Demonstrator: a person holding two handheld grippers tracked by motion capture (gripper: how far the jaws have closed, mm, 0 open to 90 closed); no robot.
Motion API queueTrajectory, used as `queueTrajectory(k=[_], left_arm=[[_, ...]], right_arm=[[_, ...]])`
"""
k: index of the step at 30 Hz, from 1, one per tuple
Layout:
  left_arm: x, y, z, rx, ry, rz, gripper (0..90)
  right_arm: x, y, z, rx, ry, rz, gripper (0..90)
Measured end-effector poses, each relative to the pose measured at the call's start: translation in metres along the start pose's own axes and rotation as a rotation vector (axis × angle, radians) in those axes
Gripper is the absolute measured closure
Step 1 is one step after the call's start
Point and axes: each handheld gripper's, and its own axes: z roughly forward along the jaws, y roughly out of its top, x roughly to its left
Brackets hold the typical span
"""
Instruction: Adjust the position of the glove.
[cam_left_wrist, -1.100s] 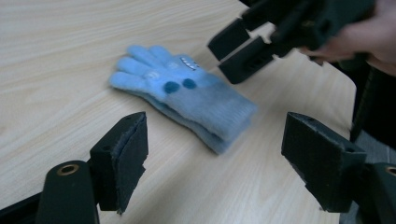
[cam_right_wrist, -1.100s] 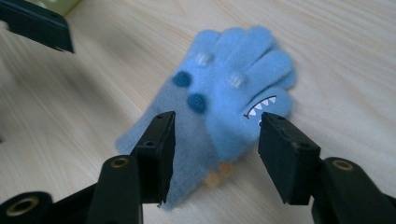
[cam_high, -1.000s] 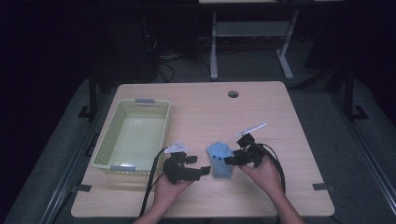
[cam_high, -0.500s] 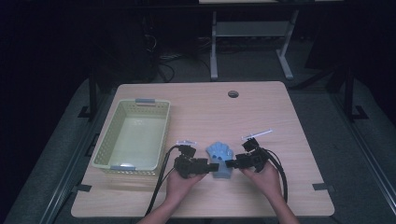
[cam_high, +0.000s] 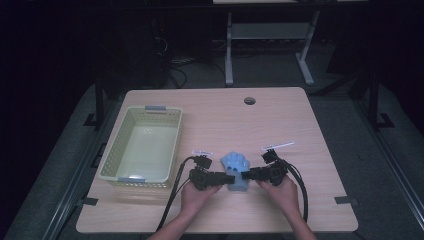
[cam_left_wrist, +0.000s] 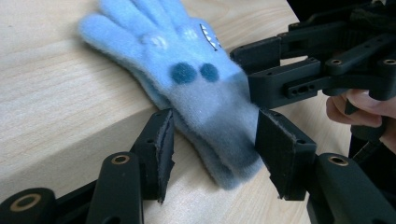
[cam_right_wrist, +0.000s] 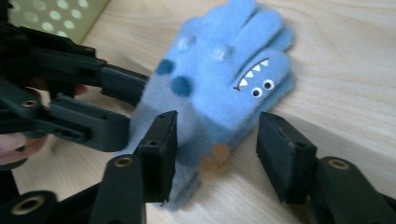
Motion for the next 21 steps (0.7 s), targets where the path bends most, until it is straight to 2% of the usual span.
queueTrajectory(k=[6, 8, 15, 19, 21], left_arm=[[0.003, 0.003, 0.002, 0.013, -0.006, -0.029, 49.8], [0.002, 0.003, 0.003, 0.014, 0.003, -0.016, 50.8], [0.001, 0.006, 0.007, 0.025, 0.008, -0.013, 56.6], [0.001, 0.005, 0.008, 0.028, -0.004, -0.021, 57.9], [0.001, 0.005, 0.009, 0.029, -0.009, -0.011, 59.2]], right_arm=[[0.001, 0.002, 0.003, 0.006, -0.009, 0.004, 49.3], [0.001, 0.001, 0.003, 0.009, -0.018, 0.007, 49.3], [0.007, 0.000, 0.005, 0.013, -0.053, -0.019, 52.5], [0.010, -0.001, 0.006, 0.017, -0.064, -0.009, 55.7], [0.012, -0.001, 0.006, 0.022, -0.070, -0.011, 57.3]])
